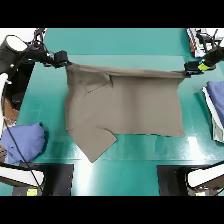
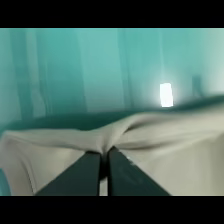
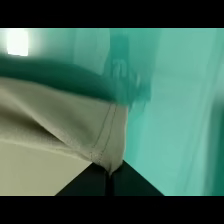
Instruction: Fold the shirts.
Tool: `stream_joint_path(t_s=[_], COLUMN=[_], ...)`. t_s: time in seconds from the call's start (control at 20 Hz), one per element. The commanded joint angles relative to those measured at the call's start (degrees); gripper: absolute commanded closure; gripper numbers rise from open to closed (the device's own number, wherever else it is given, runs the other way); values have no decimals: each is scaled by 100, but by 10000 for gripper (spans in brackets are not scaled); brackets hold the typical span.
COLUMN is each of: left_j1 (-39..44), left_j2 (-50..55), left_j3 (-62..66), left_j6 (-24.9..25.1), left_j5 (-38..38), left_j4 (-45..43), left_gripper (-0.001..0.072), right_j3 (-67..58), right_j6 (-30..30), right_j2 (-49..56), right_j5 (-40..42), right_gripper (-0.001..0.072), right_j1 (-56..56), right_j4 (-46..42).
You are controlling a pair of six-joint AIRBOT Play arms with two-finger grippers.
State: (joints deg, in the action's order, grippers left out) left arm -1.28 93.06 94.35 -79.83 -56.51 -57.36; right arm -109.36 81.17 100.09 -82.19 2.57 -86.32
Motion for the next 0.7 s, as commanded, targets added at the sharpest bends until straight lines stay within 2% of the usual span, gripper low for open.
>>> stream_joint_path(t_s=[0.0,0.1,0.2,0.4,0.5,0.65], left_j1=[33,33,33,48,48,48], left_j2=[540,538,538,501,496,496], left_j3=[358,459,601,568,291,-339], left_j6=[107,254,251,341,341,367], left_j5=[970,1019,601,-1038,-1550,-1569], left_j4=[-57,-59,-59,-212,-282,-295], left_gripper=[683,682,683,685,685,685], right_j3=[-734,-870,-579,492,1172,2028], right_j6=[-20,-22,-22,-22,-22,-20], right_j2=[678,691,531,24,-238,-492], right_j5=[422,647,750,721,903,1228], right_gripper=[699,699,699,700,700,699], right_j1=[-55,-52,-52,-55,-52,-52], right_j4=[-26,-33,-35,-48,-46,-39])
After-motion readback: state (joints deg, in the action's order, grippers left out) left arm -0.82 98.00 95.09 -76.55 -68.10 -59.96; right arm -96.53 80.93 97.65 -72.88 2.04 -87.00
